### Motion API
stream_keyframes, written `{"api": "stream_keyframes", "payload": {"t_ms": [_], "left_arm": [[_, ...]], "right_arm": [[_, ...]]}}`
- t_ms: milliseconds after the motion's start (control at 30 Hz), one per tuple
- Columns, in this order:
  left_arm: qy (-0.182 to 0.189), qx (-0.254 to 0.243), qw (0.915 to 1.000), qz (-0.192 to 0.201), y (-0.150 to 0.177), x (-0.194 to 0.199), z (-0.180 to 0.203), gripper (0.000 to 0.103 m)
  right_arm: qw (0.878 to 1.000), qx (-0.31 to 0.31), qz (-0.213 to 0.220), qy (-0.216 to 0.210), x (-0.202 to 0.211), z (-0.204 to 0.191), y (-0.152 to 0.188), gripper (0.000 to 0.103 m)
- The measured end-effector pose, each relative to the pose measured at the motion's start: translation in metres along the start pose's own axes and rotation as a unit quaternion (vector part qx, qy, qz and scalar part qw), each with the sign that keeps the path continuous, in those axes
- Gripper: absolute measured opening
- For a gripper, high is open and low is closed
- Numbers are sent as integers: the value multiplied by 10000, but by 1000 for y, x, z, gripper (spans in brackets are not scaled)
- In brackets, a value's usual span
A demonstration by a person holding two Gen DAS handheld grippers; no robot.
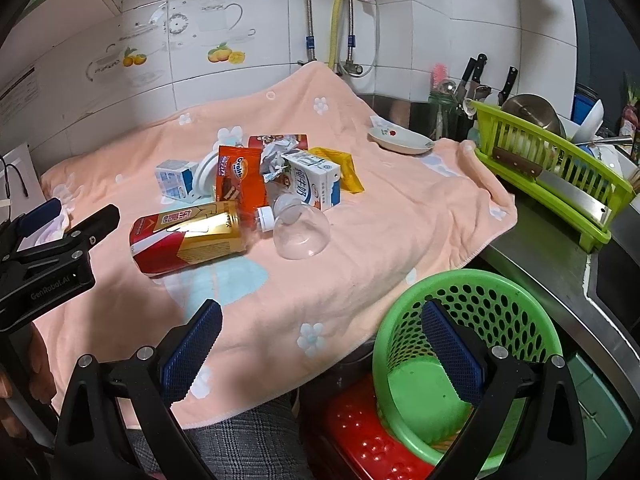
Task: Collect trash
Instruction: 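Move both tools toward the red-and-gold drink bottle on the towel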
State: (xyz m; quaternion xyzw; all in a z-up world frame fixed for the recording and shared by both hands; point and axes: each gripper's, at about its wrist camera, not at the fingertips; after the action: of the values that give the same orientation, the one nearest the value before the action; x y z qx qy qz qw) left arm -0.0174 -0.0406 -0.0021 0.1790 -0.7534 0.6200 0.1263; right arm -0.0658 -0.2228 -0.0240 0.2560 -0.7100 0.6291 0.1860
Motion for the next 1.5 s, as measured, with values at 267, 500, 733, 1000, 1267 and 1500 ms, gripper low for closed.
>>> {"api": "stream_keyframes", "payload": {"t_ms": [267, 500, 733, 1000, 1267, 1500], "left_arm": [[68, -28, 10000, 24, 0, 2, 4, 98], [95, -31, 9999, 41, -1, 3, 6, 98], [153, -60, 9998, 73, -2, 6, 10, 98], [203, -122, 9997, 113, -3, 8, 16, 98], [248, -205, 9994, 144, -4, 9, 22, 98], [275, -240, 9992, 190, -6, 10, 26, 98]], "right_arm": [[10000, -32, 18, 44, 3, 3, 0, 97], [10000, -41, 33, 80, 6, 5, 0, 97], [9999, -80, 67, 117, 10, 8, 0, 97], [9998, -83, 96, 121, 11, 10, -1, 97], [9998, -121, 117, 141, 11, 13, -2, 97], [9997, -107, 137, 159, 11, 16, -2, 97]]}}
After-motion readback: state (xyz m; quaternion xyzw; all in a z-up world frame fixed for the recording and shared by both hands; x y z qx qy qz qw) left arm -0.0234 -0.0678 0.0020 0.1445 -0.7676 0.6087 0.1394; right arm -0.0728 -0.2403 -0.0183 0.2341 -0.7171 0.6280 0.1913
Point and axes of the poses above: each gripper's, at about its wrist camera, not at the fingertips, and x roughly against the way its jaws point, z to its right, y to its underside, and after that the axes turned 12 degrees about -y, right-handed
